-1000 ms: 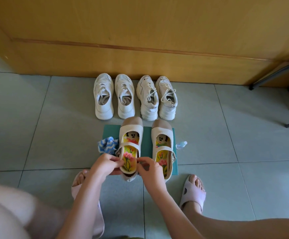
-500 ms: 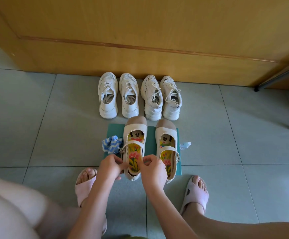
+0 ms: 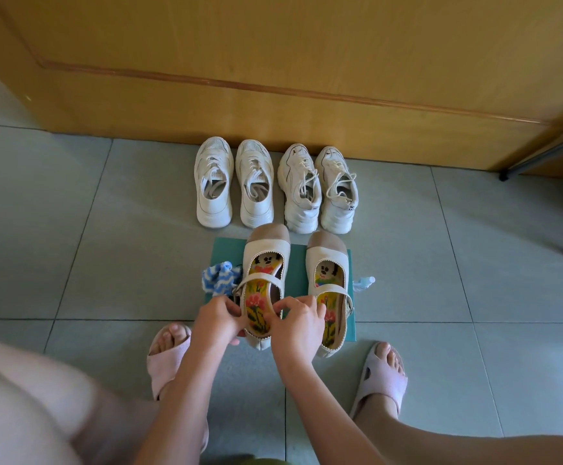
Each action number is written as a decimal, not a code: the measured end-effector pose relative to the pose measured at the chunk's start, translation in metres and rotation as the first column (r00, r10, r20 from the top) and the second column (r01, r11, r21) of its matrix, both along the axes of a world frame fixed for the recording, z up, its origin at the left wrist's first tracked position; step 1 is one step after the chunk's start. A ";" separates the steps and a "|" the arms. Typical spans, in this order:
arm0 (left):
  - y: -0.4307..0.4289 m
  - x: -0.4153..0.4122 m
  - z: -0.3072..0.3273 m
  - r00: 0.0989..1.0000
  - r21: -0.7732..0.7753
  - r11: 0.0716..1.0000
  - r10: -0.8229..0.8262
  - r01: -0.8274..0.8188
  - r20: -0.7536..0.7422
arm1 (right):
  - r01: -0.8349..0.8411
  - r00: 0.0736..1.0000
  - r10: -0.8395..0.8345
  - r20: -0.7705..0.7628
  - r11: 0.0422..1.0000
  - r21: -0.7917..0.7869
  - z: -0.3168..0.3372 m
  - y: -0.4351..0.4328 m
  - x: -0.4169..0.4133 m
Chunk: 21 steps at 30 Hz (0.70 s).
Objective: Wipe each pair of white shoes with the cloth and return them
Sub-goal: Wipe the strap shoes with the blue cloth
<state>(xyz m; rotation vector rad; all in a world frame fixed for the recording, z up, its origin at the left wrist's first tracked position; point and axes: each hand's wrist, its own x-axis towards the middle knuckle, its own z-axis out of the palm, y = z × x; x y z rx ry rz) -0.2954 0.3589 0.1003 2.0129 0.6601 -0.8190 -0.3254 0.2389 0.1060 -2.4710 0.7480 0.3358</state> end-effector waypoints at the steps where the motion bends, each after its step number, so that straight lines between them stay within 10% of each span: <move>1: 0.000 -0.001 0.000 1.000 -0.006 1.000 0.005 -0.005 0.000 | -0.021 1.000 0.021 -0.011 1.000 -0.018 -0.001 0.000 0.000; 21: -0.003 0.002 -0.006 0.999 -0.015 1.000 -0.012 0.012 -0.030 | -0.004 0.998 0.009 -0.068 0.998 0.070 -0.024 0.004 0.025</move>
